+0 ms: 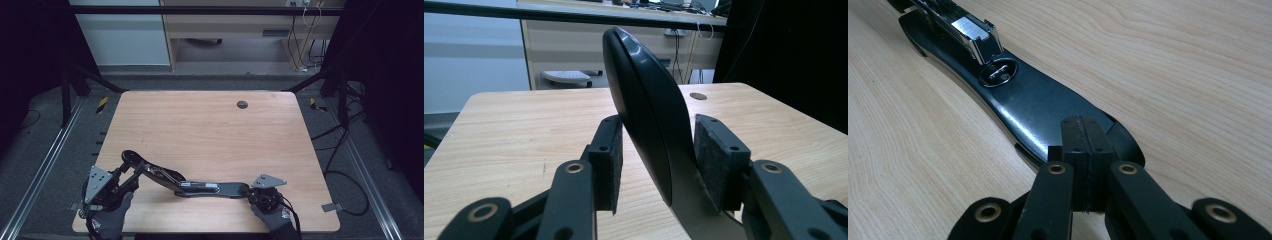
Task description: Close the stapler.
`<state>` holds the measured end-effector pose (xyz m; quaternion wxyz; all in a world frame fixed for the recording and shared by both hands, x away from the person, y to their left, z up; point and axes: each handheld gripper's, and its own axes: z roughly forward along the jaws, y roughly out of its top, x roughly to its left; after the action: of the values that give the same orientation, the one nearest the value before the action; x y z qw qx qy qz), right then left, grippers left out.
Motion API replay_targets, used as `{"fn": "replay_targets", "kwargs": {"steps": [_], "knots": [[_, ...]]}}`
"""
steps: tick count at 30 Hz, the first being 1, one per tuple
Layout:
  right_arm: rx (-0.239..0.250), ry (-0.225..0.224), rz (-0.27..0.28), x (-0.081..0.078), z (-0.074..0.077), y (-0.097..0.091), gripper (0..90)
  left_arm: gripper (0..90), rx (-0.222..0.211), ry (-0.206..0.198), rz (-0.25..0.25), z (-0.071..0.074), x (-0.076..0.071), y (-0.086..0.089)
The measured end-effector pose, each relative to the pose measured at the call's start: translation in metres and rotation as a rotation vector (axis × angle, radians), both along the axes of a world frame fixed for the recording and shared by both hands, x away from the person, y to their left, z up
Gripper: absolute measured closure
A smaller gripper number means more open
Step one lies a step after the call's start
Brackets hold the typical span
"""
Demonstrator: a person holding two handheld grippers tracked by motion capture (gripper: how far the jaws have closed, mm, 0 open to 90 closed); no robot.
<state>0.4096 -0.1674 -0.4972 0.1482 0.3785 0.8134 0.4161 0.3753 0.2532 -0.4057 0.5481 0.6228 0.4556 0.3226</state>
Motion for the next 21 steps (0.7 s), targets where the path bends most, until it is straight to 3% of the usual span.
{"fn": "replay_targets", "kwargs": {"steps": [21], "knots": [[0.026, -0.001, -0.014, 0.0019, -0.0023, -0.0026, 90.0, 57.0, -0.011, 0.001, -0.012, 0.0045, 0.0002, -0.0057]]}}
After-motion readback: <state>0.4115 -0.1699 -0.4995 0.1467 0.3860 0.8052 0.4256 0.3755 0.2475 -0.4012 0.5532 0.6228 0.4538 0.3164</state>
